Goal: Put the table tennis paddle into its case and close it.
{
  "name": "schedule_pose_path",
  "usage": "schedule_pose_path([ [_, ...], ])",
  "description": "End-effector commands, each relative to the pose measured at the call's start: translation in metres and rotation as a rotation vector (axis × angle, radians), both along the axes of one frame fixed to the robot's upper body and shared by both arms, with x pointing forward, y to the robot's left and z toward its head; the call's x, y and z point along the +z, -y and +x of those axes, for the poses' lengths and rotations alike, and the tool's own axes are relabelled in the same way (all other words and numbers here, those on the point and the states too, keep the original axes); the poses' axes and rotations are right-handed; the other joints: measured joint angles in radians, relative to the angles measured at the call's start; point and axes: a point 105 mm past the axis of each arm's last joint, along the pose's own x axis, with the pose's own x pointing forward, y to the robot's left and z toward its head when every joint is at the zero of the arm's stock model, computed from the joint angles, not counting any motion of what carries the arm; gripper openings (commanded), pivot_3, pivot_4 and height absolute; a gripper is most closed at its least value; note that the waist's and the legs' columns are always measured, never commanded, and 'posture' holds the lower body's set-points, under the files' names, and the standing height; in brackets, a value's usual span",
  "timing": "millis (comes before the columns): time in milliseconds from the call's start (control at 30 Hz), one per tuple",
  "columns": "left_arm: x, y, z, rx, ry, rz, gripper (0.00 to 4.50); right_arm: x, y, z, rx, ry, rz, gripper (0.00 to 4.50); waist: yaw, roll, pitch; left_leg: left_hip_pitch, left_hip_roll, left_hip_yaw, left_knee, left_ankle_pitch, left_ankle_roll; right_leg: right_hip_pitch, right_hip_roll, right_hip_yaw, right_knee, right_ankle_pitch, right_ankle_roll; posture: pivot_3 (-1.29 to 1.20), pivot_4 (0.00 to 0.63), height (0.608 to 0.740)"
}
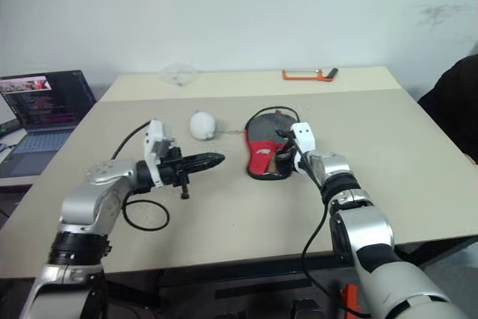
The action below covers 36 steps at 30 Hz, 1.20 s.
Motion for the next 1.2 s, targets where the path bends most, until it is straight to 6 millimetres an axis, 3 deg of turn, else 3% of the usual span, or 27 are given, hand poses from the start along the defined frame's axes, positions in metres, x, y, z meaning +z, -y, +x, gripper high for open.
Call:
schedule_pose_path([
  [33, 0.009, 0.005, -0.014, -0.076, 0.029, 0.006, 0.0, 0.014, -0.032, -0.016, 0.132, -0.007, 0.079, 0.04, 0.0, 0.0, 0.0, 0.0, 0.0, 0.0, 0.0, 0.0, 0.0, 0.0, 0.0, 0.0, 0.0, 0.0, 0.0, 0.0, 0.15, 0.74],
  [233, 0.001, 0.006, -0.03, -0.127, 0.008, 0.031, 0.0, 0.009, -0.043, -0.052, 0.22, -0.032, 0.072, 0.04, 0.006, 0.0, 0.0, -0.001, 0.0, 0.0, -0.001, -0.001, -0.001, -0.001, -0.001, 0.0, -0.001, 0.0, 0.0, 0.0, 0.15, 0.74],
  [567, -0.011, 0.005, -0.046, -0.153, -0.032, 0.047, 0.0, -0.008, -0.008, -0.11, 0.069, -0.098, 0.062, 0.04, 0.026, 0.0, 0.0, -0.001, -0.001, -0.001, -0.009, -0.001, -0.001, -0.002, -0.003, -0.001, -0.006, 0.0, 0.0, 0.0, 0.15, 0.74],
  [733, -0.011, 0.007, -0.047, -0.175, -0.043, 0.052, 0.0, -0.013, -0.008, -0.136, -0.017, -0.174, 0.121, 0.04, 0.042, 0.0, 0.0, -0.001, 0.0, -0.001, -0.013, 0.0, -0.001, -0.004, -0.003, -0.001, -0.007, -0.001, -0.001, 0.0, 0.15, 0.74],
  [933, -0.01, 0.01, -0.046, -0.2, -0.053, 0.062, 0.0, -0.017, -0.013, -0.15, -0.088, -0.226, 0.168, 0.04, 0.044, 0.0, 0.0, -0.001, 0.0, 0.0, -0.013, 0.0, -0.001, -0.004, -0.003, -0.002, -0.008, -0.001, -0.002, 0.0, 0.15, 0.74],
  [1200, -0.009, 0.009, -0.043, -0.241, -0.06, 0.085, 0.0, -0.021, -0.001, -0.167, -0.13, -0.251, 0.156, 0.04, 0.048, 0.0, 0.0, -0.001, 0.0, -0.001, -0.014, 0.0, -0.001, -0.003, -0.003, -0.003, -0.011, -0.001, -0.001, 0.0, 0.15, 0.74],
])
